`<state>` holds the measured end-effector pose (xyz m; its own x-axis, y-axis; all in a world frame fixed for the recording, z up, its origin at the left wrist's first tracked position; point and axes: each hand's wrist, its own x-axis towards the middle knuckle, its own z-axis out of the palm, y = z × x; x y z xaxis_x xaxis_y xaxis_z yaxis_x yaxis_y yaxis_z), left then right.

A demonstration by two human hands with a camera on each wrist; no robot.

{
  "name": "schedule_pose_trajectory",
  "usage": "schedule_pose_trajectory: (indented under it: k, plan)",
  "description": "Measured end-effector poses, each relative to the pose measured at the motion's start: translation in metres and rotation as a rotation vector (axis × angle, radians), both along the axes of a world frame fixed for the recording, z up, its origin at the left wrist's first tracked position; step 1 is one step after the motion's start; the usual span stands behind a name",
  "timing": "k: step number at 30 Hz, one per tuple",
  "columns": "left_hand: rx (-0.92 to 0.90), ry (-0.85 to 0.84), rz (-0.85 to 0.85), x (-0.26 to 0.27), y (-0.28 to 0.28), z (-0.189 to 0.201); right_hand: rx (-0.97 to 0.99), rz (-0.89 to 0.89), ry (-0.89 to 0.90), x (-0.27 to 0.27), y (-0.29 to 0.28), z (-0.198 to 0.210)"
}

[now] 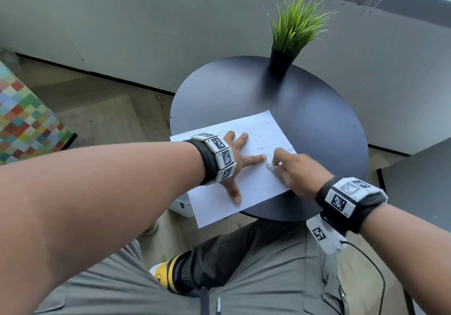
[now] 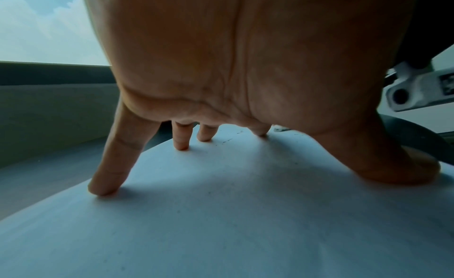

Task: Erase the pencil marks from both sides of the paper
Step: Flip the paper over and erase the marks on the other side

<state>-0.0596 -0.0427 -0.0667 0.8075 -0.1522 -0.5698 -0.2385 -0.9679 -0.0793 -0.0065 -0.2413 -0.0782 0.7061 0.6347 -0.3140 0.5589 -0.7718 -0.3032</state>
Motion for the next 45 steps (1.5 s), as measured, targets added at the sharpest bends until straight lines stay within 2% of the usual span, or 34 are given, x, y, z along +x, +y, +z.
schedule_pose_trajectory:
  k: [2, 5, 6, 7, 10, 11, 15, 16, 19, 20, 21, 24, 25, 26, 29, 30, 32, 35, 37, 40, 41, 42, 45]
  plan:
    - [0.011, 0.007, -0.003, 0.0, -0.001, 0.0, 0.008, 0.04, 0.001, -0.008, 0.0, 0.002]
    - [0.028, 0.004, -0.008, 0.001, -0.001, -0.001, -0.026, 0.323, 0.128, -0.042, 0.008, -0.003]
    - [0.029, 0.002, -0.008, 0.002, -0.001, -0.001, -0.038, 0.342, 0.142, -0.041, 0.008, -0.003]
    - [0.027, 0.001, -0.008, 0.002, -0.001, -0.001, -0.036, 0.304, 0.114, -0.032, 0.008, -0.002]
    - [0.019, 0.002, -0.009, 0.001, -0.002, 0.0, 0.026, 0.025, -0.018, -0.001, -0.002, -0.001]
    - [0.02, 0.006, -0.007, 0.001, -0.002, 0.001, 0.031, 0.021, -0.018, -0.002, -0.004, 0.0]
    - [0.036, 0.003, -0.008, 0.001, -0.001, -0.002, -0.021, 0.34, 0.161, -0.036, 0.005, -0.004]
    - [0.037, 0.0, -0.01, 0.002, -0.001, -0.002, -0.026, 0.338, 0.162, -0.032, 0.004, -0.004]
    - [0.026, -0.009, -0.009, 0.002, -0.002, -0.002, 0.018, 0.051, -0.014, 0.001, -0.007, -0.001]
    - [0.027, -0.007, -0.006, 0.002, -0.002, -0.002, 0.023, 0.004, -0.034, 0.004, -0.011, -0.001]
    - [0.03, -0.004, -0.005, 0.001, -0.002, -0.002, 0.014, 0.032, -0.02, 0.0, -0.011, 0.0]
    - [0.033, -0.003, -0.011, 0.001, -0.001, -0.002, -0.025, 0.335, 0.151, -0.034, -0.001, -0.005]
    - [0.035, -0.006, -0.014, 0.001, -0.001, -0.002, -0.034, 0.368, 0.178, -0.036, -0.002, -0.008]
    - [0.035, -0.007, -0.015, 0.002, -0.001, -0.002, -0.036, 0.322, 0.154, -0.029, -0.002, -0.006]
    - [0.028, -0.001, -0.007, 0.001, -0.002, -0.001, -0.005, 0.004, -0.018, 0.002, -0.009, -0.003]
    - [0.028, 0.005, -0.003, 0.001, -0.002, 0.0, -0.012, -0.04, -0.032, 0.001, -0.01, -0.002]
    - [0.026, 0.006, -0.001, 0.0, -0.001, -0.001, -0.004, 0.043, 0.001, -0.015, -0.003, 0.0]
    - [0.028, 0.001, -0.003, 0.0, 0.0, -0.002, -0.028, 0.299, 0.121, -0.044, 0.006, 0.001]
    - [0.023, 0.007, -0.004, -0.001, 0.0, -0.002, -0.052, 0.249, 0.074, -0.032, 0.006, 0.006]
    - [0.003, 0.018, 0.016, -0.003, 0.002, -0.002, -0.047, -0.018, -0.057, -0.01, 0.005, 0.008]
    - [-0.005, 0.025, 0.021, -0.003, 0.002, -0.003, -0.037, -0.054, -0.062, -0.01, 0.007, 0.006]
    - [-0.013, 0.031, 0.024, -0.004, 0.002, -0.003, -0.028, -0.036, -0.055, -0.016, 0.012, 0.004]
    - [-0.024, 0.032, 0.026, -0.006, 0.004, -0.003, -0.038, 0.21, -0.011, -0.041, 0.025, -0.006]
